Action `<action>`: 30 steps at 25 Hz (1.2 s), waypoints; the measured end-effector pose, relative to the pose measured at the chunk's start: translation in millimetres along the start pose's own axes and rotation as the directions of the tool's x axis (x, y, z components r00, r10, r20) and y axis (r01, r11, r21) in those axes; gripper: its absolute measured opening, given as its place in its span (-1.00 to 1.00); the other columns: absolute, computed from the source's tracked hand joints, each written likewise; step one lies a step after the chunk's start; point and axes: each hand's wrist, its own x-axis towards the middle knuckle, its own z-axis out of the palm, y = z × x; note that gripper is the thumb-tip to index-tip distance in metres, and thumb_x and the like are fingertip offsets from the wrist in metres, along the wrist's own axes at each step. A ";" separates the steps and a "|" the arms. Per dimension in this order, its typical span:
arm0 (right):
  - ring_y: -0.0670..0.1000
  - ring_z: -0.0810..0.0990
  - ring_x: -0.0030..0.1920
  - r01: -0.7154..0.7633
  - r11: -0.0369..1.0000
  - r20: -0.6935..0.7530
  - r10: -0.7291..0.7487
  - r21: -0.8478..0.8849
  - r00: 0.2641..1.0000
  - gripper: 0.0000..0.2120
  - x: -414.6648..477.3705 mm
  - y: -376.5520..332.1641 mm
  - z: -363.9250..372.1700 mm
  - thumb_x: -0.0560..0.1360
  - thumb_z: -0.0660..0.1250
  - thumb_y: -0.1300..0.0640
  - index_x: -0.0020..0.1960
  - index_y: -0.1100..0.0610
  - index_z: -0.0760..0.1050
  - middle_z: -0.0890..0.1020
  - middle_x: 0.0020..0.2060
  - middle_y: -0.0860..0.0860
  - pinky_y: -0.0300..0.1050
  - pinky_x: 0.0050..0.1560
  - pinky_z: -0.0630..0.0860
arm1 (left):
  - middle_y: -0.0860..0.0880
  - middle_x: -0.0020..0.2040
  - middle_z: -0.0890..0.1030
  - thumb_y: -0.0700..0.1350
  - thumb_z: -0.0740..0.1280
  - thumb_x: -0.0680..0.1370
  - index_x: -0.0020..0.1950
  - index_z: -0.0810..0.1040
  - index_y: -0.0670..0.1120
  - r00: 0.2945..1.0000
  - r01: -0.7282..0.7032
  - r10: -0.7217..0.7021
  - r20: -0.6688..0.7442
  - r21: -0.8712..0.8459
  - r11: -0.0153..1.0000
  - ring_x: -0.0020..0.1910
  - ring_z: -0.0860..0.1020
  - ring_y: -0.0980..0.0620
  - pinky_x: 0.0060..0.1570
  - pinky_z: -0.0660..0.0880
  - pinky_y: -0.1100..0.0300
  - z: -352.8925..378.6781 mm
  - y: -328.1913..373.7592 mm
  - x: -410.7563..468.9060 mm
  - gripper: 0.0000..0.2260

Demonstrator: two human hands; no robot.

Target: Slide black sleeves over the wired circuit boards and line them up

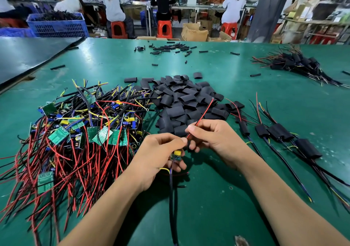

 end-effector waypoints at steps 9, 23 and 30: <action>-0.20 0.57 -0.12 -0.018 0.692 -0.148 -0.130 -0.722 0.980 -0.79 1.8 8.8 -16.4 0.47 0.48 -0.11 0.05 -0.07 0.63 0.66 -0.09 -0.16 -0.38 -0.08 0.39 | -0.12 -0.36 0.57 -0.25 0.31 0.59 -0.07 0.55 -0.20 0.993 -0.006 -0.014 -0.119 -0.164 0.986 -0.49 0.57 -0.08 -0.52 0.47 0.23 -3.2 -0.1 8.1 -0.93; -0.08 0.48 -0.39 -0.073 0.993 -0.165 0.058 -0.091 0.985 -0.89 0.4 -7.9 -5.6 0.51 0.42 0.31 -0.10 0.13 0.65 0.60 -0.35 -0.04 -0.29 -0.40 0.43 | 0.07 -0.43 0.28 0.01 0.42 0.53 -0.09 0.57 -0.15 0.995 -0.051 0.047 -0.086 -0.053 0.997 -0.64 0.22 0.06 -0.57 0.14 0.34 2.2 -1.6 4.4 -0.78; 0.05 0.53 -0.25 -0.046 0.969 0.031 0.039 0.241 0.999 -0.80 -2.7 -10.5 -2.3 0.40 0.51 0.14 0.01 0.14 0.66 0.59 -0.15 0.16 -0.20 -0.29 0.52 | 0.01 -0.41 0.24 -0.09 0.40 0.54 -0.41 0.45 -0.02 1.000 0.026 -0.025 0.008 -0.156 0.987 -0.64 0.16 0.08 -0.56 0.09 0.33 2.7 2.5 0.2 -0.67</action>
